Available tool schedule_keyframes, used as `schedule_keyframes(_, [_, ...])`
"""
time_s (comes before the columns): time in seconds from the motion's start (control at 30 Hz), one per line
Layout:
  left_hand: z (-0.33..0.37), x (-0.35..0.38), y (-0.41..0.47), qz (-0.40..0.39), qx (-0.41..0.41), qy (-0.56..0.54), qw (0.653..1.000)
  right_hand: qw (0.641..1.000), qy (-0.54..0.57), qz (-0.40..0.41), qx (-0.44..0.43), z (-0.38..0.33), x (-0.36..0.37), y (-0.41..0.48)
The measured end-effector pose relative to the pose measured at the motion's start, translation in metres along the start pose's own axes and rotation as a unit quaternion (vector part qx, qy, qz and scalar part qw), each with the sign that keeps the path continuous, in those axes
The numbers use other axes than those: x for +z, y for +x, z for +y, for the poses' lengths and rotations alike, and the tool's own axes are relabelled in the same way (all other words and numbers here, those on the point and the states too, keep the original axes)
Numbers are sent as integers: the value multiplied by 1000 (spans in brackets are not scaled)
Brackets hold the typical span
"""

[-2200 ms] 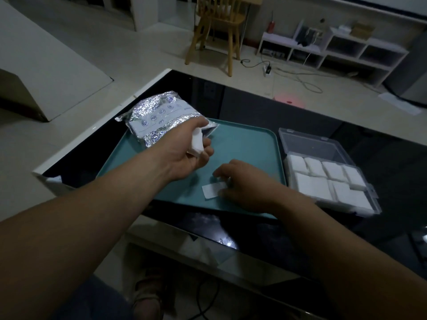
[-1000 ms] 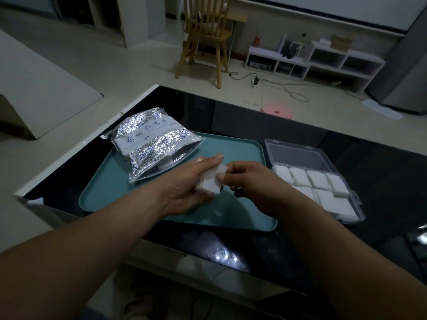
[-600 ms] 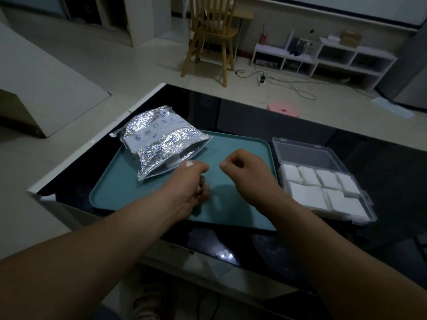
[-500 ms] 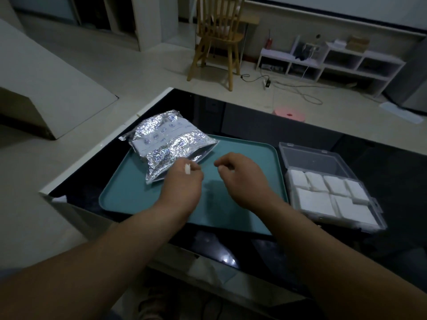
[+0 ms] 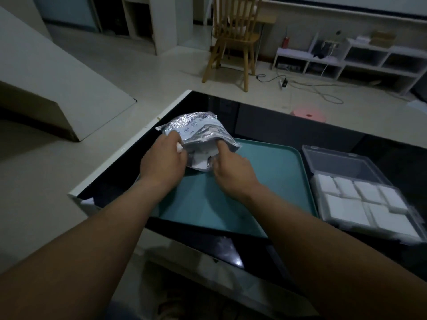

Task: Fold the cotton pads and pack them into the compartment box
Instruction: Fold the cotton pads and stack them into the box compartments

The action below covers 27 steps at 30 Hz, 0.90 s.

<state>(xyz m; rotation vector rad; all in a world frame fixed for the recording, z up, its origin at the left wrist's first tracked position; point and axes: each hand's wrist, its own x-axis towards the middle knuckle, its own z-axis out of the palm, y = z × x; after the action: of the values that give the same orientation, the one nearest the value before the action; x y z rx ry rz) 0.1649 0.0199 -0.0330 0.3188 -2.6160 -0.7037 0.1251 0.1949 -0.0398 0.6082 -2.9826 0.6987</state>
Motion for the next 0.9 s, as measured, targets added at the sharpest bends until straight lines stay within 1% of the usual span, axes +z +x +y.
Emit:
schedule_keyframes(0.07, [5,-1,3,-2,-5,-44,999,999,16,-2,50,-7,4,19])
schedule_keyframes(0.13, [12,1,3,-20,-3,-58,998,996,-16,-43,76,-15,7,35])
schedule_keyframes(0.2, [16,5,1,-34,7,-46,998,990,-69,-102,69,-20,8,47])
schedule_keyframes(0.27, [15,10,-1,-47,4,-47,998,986,-92,-125,64,-22,9,53])
schedule_keyframes(0.33, [12,13,-1,-51,-18,-50,997,988,-87,-100,73,-21,8,51])
schedule_keyframes(0.4, [10,14,0,-52,-36,-55,996,992,-77,-78,63,-17,4,40])
schedule_keyframes(0.53, [14,19,-2,-72,-59,-63,994,997,-58,-30,-27,7,-18,-9])
schedule_keyframes(0.6, [19,19,-6,-101,-54,-63,991,996,-75,-10,-45,26,-29,-37])
schedule_keyframes(0.67, [32,15,-13,-115,-33,-58,991,994,-90,-56,-23,49,-41,-62])
schedule_keyframes(0.7, [39,12,-16,-106,-20,-66,992,991,-96,-92,-7,58,-49,-71])
schedule_keyframes(0.77, [57,4,-25,-61,13,-102,993,984,-83,-153,18,73,-66,-85])
schedule_keyframes(0.83, [74,-2,-35,-35,46,-122,991,982,-50,-176,44,81,-79,-91])
schedule_keyframes(0.87, [79,-2,-39,-48,54,-121,990,981,-38,-177,63,84,-82,-92])
schedule_keyframes(0.9, [85,-1,-43,-77,54,-119,989,981,-31,-173,87,87,-82,-93])
